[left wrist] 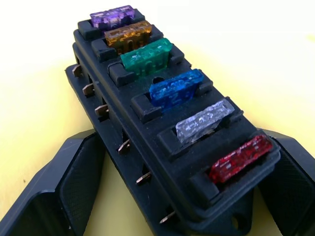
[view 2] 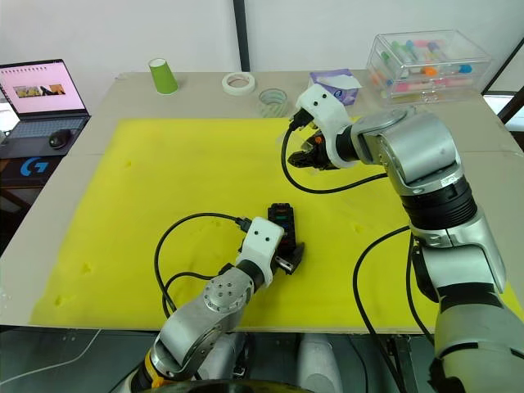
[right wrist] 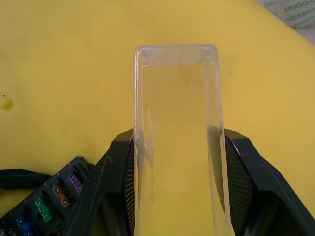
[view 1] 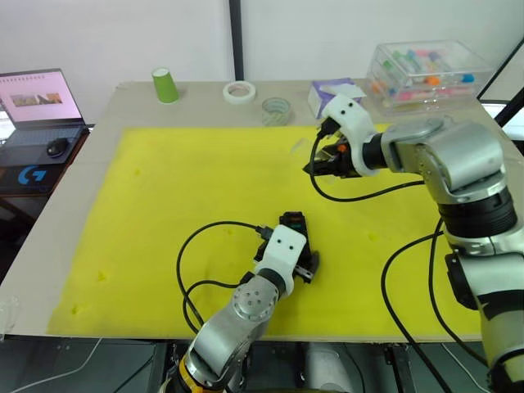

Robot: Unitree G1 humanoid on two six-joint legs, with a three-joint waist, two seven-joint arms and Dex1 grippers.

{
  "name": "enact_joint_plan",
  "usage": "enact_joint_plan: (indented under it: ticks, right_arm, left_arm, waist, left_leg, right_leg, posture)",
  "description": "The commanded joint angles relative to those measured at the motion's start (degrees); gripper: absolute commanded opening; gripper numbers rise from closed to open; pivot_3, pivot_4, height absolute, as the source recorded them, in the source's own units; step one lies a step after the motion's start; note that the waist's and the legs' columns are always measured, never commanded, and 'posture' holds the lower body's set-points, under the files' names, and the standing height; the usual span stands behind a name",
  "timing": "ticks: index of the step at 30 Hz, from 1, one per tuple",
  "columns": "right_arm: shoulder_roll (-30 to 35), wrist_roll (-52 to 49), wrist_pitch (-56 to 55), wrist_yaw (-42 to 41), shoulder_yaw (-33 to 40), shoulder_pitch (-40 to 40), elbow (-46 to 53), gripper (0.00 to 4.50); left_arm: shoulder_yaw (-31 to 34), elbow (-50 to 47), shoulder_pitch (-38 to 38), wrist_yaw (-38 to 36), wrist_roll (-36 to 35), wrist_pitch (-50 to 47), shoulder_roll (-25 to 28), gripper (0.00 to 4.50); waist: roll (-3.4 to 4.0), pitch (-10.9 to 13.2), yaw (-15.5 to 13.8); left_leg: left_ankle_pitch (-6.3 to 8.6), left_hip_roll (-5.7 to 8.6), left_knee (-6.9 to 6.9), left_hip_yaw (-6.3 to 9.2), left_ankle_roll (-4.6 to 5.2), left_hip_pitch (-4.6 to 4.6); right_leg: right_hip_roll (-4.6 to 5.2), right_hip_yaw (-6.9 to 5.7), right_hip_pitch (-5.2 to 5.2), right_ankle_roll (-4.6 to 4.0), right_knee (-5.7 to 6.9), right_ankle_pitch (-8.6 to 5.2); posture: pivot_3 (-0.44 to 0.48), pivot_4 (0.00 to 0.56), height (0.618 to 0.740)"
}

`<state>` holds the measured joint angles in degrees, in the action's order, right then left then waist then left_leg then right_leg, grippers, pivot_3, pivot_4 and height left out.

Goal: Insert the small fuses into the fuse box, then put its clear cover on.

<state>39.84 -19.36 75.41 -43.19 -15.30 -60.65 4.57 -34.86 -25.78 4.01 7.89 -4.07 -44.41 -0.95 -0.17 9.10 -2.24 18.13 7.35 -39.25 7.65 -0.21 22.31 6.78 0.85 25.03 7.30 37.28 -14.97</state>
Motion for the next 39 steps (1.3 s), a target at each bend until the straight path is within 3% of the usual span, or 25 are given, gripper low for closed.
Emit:
enact_joint_plan:
  ticks: [1,4,13,19,25,39]
  right_arm:
    - [0.7,0.2,-1.6,-0.1,0.4,-1.5,2.2,1.88]
    - [0.5,0.3,-2.7,-0.2,0.2,-1.2,1.9,1.88]
    - [-1.1,0.9,-6.4,0.5,0.2,-0.1,0.5,1.88]
    - [-2.2,1.7,-8.6,1.0,0.4,0.4,-0.2,1.88]
    - [-2.7,1.8,-8.9,1.8,1.2,0.5,0.0,1.88]
    - [-2.0,1.1,-6.9,3.8,2.6,2.2,3.3,1.88]
  left_arm:
    - [2.7,3.0,-1.7,2.8,3.3,0.8,-1.4,4.32]
    - [4.8,0.1,-1.7,0.8,2.9,-0.4,1.4,3.65]
    - [14.9,-7.0,-1.9,-11.1,-1.5,-2.2,13.2,3.65]
    - [19.9,-4.9,0.0,-20.8,-6.0,0.5,19.8,3.65]
    - [16.4,0.3,2.6,-29.6,-8.0,6.2,21.2,3.65]
    - [14.2,12.5,8.8,-39.3,-5.6,16.0,20.3,3.65]
  waist:
    - [0.0,0.0,0.0]
    - [0.0,0.0,0.1]
    - [0.02,0.0,2.5]
    - [0.02,0.0,2.9]
    - [0.02,0.0,2.5]
    - [0.03,0.0,1.1]
  left_leg:
    - [0.0,-0.01,0.0,0.0,-0.01,0.0]
    - [-0.01,-0.02,0.01,0.0,-0.02,0.0]
    - [-0.02,-0.21,0.19,-0.07,-0.04,0.01]
    - [-0.02,-0.25,0.26,-0.06,-0.06,0.01]
    - [-0.02,-0.17,0.21,-0.04,-0.06,0.02]
    - [-0.03,0.01,0.07,0.1,-0.05,0.02]
  right_leg:
    - [-0.01,0.0,0.0,0.0,0.0,0.0]
    - [-0.03,0.01,0.02,0.0,0.0,0.0]
    - [-0.25,0.09,0.24,-0.03,0.01,-0.02]
    - [-0.29,0.1,0.29,-0.09,0.02,-0.04]
    - [-0.21,0.08,0.24,-0.08,0.0,-0.04]
    - [-0.02,0.0,0.07,-0.06,-0.02,-0.03]
  posture:
    - [0.0,0.15,0.74]
    - [0.0,0.15,0.74]
    - [0.0,0.15,0.74]
    - [0.0,0.15,0.74]
    - [0.0,0.15,0.74]
    - [0.0,0.15,0.74]
